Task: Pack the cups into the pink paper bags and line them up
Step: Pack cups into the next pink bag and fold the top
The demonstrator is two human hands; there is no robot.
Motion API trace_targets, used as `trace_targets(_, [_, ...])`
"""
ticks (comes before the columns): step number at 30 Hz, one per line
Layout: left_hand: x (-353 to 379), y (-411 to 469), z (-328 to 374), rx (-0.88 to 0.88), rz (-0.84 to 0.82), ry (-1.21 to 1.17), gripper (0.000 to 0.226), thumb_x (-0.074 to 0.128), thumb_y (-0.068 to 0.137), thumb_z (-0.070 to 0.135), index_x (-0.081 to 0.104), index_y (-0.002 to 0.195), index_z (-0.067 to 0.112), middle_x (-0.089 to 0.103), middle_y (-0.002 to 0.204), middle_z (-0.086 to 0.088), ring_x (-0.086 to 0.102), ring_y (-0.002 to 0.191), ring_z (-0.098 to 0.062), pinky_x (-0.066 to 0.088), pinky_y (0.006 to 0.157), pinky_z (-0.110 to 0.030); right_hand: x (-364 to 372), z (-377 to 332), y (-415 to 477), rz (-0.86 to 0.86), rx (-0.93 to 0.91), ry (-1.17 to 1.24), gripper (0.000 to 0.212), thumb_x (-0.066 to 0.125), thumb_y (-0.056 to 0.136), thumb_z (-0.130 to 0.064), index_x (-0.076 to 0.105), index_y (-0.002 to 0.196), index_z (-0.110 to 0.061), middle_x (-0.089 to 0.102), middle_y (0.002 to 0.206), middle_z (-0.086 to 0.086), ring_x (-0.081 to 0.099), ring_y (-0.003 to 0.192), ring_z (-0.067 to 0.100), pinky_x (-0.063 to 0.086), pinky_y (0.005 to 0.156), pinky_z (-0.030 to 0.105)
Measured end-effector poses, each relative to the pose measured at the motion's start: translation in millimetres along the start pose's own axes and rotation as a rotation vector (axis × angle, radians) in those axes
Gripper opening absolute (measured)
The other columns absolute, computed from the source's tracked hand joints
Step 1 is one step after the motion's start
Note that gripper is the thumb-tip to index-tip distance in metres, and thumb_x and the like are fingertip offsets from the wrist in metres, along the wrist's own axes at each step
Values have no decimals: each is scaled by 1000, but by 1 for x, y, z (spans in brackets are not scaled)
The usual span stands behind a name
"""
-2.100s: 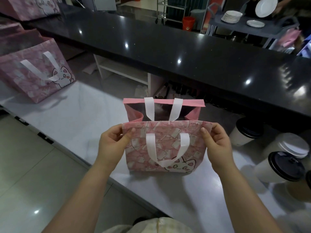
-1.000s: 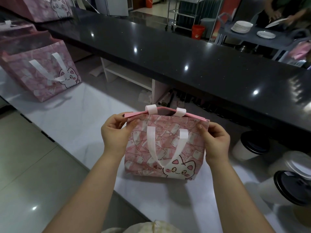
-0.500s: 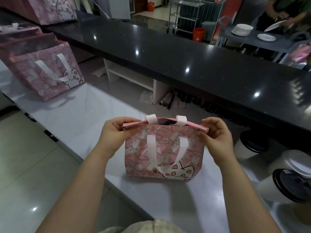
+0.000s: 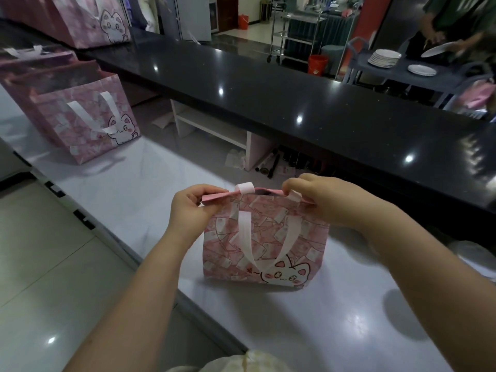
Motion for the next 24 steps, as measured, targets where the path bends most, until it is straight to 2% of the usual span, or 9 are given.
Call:
trace_targets(3, [1, -1, 2, 11, 12, 14, 30, 78, 75, -2, 78, 79, 27, 75, 83, 3, 70, 83, -15, 57, 74, -23, 1, 14, -2, 30, 54, 81, 36, 69, 85, -31, 41, 102, -45, 55, 103, -21, 58, 84, 10, 50, 60, 25])
trace_targets(6, [3, -3, 5, 39, 11, 23, 36, 79, 74, -2, 78, 75, 33, 75, 81, 4, 70, 82, -15, 57, 75, -24, 6, 25, -8, 88, 163, 386, 33, 74, 81, -28, 48, 97, -39, 61, 93, -17, 63, 82, 8, 59, 64, 33])
trace_targets(8, [5, -5, 8, 57, 12, 31, 37, 79, 75, 0, 78, 74, 36, 74, 80, 5, 69, 81, -15, 58, 75, -24, 10, 27, -12, 91, 211, 594, 35, 77, 77, -28, 50, 96, -39, 63, 92, -15, 65, 82, 11, 60, 63, 30])
trace_targets(11, [7, -7, 8, 57, 34, 33, 37, 79, 75, -1, 77, 73, 36, 74, 78, 6, 69, 78, -11, 57, 72, -23, 15, 29, -10, 19, 241, 899, 38, 80, 66, -43, 59, 96, -32, 67, 101, -15, 69, 89, 10, 58, 68, 27])
trace_targets(15, [3, -8, 6, 41, 70, 36, 30, 81, 74, 8, 77, 73, 39, 74, 77, 7, 70, 77, -12, 58, 71, -23, 6, 37, -1, -24, 179, 1524, 44, 53, 85, -60, 69, 90, -20, 63, 127, 11, 66, 106, 27, 56, 85, 40])
trace_targets(17, [3, -10, 5, 41, 65, 32, 25, 81, 72, 15, 77, 74, 39, 74, 78, 8, 70, 77, -12, 57, 69, -20, 3, 44, 6, 58, 270, 1747, 53, 41, 89, -65, 61, 87, -16, 63, 126, 16, 65, 105, 32, 54, 83, 43])
trace_targets(20, [2, -10, 1, 39, 59, 32, 30, 81, 73, 6, 78, 74, 36, 75, 78, 5, 71, 78, -14, 57, 70, -22, 17, 56, 10, 271, 467, 1647, 47, 34, 99, -53, 60, 108, -15, 63, 124, 13, 65, 103, 28, 50, 90, 44])
trace_targets(22, [2, -9, -1, 35, 60, 40, 34, 80, 74, 2, 78, 75, 35, 75, 79, 5, 71, 78, -14, 58, 71, -23, 30, 63, 0, 489, 455, 1656, 35, 48, 98, -42, 59, 115, -14, 64, 123, 10, 64, 107, 27, 50, 94, 45])
trace_targets(24, [3, -8, -2, 25, 64, 45, 37, 79, 75, 0, 78, 75, 37, 75, 80, 6, 71, 80, -13, 58, 72, -24, 41, 66, -22, 659, 322, 1746, 18, 59, 92, -28, 63, 100, -14, 67, 114, 10, 65, 107, 26, 50, 91, 41])
Point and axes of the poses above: each hand's wrist, its own y-axis towards the middle knuckle, its own x-axis out of the palm, z = x × y, the point moved 3 cm from there along y, towards the middle knuckle
